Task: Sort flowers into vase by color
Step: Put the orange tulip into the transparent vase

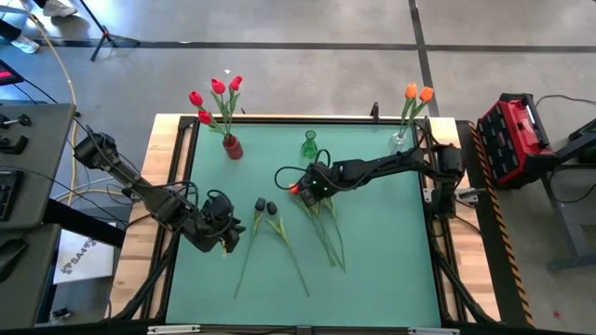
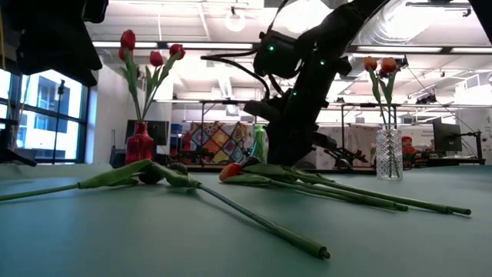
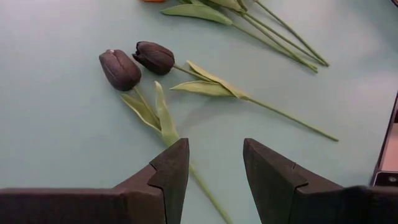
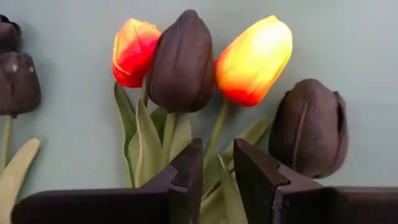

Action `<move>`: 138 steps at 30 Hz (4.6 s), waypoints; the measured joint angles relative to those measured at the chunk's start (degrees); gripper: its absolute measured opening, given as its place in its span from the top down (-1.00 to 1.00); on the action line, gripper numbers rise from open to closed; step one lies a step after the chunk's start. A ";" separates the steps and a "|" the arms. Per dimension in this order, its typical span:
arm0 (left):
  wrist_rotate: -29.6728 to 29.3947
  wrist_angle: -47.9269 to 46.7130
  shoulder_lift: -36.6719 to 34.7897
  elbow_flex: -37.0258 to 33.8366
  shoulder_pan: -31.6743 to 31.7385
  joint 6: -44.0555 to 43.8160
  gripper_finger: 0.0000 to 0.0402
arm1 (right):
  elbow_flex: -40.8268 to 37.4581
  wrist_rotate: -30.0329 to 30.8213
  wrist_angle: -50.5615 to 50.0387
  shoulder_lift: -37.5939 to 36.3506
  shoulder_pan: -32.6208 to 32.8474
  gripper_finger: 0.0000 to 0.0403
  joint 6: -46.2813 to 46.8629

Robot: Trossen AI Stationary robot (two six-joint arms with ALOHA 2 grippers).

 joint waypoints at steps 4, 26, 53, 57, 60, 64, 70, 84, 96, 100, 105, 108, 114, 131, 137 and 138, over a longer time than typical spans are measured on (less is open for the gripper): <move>0.02 -0.08 0.00 0.00 0.00 -0.02 0.30 | -0.02 -0.96 0.92 0.45 0.08 0.61 -0.11; 0.79 -0.54 -0.02 0.02 -2.05 -3.93 0.30 | -0.24 0.07 3.20 -0.42 -0.80 0.97 0.96; -0.35 -0.62 -0.02 0.02 -2.01 -3.96 0.30 | -0.04 66.28 -0.93 -39.91 18.58 1.00 -14.08; -1.15 -0.62 -0.02 0.02 -1.99 -3.94 0.30 | -0.02 84.01 -4.52 -44.15 23.06 1.00 -21.73; -1.97 -0.41 -0.02 0.02 -1.97 -3.96 0.30 | -0.02 85.50 -8.82 -46.25 22.96 1.00 -24.11; -2.01 -0.04 -0.02 0.02 -1.97 -4.05 0.30 | -0.02 85.60 -12.72 -48.17 19.57 1.00 -20.23; -2.03 0.22 -0.02 0.02 -1.99 -4.96 0.30 | -0.02 85.65 -17.60 -50.26 12.90 1.00 -24.13; -3.65 0.47 -0.02 0.02 0.23 -2.83 0.30 | -0.02 85.60 -28.03 -51.31 -2.83 1.00 -3.89; -3.43 0.51 -0.02 0.02 2.53 0.04 0.30 | -0.02 85.63 -23.97 -51.20 -15.58 1.00 -1.05; -3.34 0.49 -0.02 0.02 3.61 1.25 0.30 | -0.02 85.62 -22.96 -51.18 -17.96 1.00 -2.76; -3.29 0.49 -0.02 0.02 5.23 2.67 0.30 | -0.02 85.62 -22.87 -51.18 -19.58 1.00 -2.64; -2.59 0.58 -0.02 0.02 6.20 3.56 0.30 | -0.02 85.62 -20.58 -51.12 -19.43 1.00 -3.76; -1.29 0.66 -0.02 0.02 6.86 4.11 0.30 | -0.02 77.81 -7.55 -51.12 -14.93 1.00 -25.79; -2.33 4.93 -0.01 0.02 10.15 8.13 0.30 | -0.04 16.75 3.11 -54.18 -18.94 1.00 -61.12; -2.82 5.19 0.00 0.02 10.16 8.09 0.30 | -0.04 18.06 6.77 -55.83 -23.82 1.00 -62.68; -2.99 5.31 -0.02 0.02 10.16 8.00 0.30 | -0.02 18.06 6.72 -55.90 -24.53 1.00 -62.69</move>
